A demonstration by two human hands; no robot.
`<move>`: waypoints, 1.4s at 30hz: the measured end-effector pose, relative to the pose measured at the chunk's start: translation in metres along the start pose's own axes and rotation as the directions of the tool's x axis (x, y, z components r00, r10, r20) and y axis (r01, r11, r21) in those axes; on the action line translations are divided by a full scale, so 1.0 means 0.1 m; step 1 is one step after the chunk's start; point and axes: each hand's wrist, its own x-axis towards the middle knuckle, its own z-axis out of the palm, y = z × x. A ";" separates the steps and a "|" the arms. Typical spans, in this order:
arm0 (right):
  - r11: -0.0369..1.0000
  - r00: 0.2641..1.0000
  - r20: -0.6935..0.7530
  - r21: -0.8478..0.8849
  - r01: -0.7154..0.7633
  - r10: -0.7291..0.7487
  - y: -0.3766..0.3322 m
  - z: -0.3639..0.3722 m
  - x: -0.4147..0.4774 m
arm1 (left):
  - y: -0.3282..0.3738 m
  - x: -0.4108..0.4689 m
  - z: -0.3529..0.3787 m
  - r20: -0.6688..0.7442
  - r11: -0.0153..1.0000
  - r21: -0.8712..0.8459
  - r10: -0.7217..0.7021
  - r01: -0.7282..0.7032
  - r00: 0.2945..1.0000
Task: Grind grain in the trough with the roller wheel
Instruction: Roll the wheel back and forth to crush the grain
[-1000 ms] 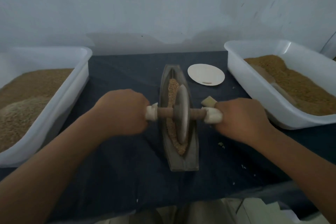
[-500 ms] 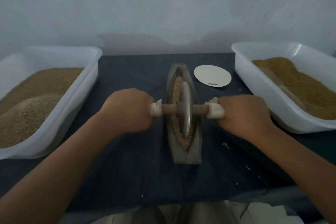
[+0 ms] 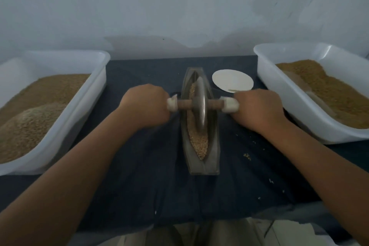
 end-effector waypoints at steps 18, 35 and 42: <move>0.999 0.999 0.000 0.028 0.042 -0.042 0.02 0.04 -0.16 | -0.07 -0.04 0.02 0.027 0.998 0.005 0.060 -0.060 0.998; 0.999 0.999 -0.018 0.007 0.038 -0.038 -0.04 -0.08 -0.21 | -0.09 -0.14 0.05 0.010 0.999 -0.013 0.048 -0.048 0.999; 0.999 0.999 0.037 0.019 -0.041 0.040 0.03 0.13 0.07 | -0.05 0.16 0.00 0.042 1.000 0.016 0.007 -0.008 0.999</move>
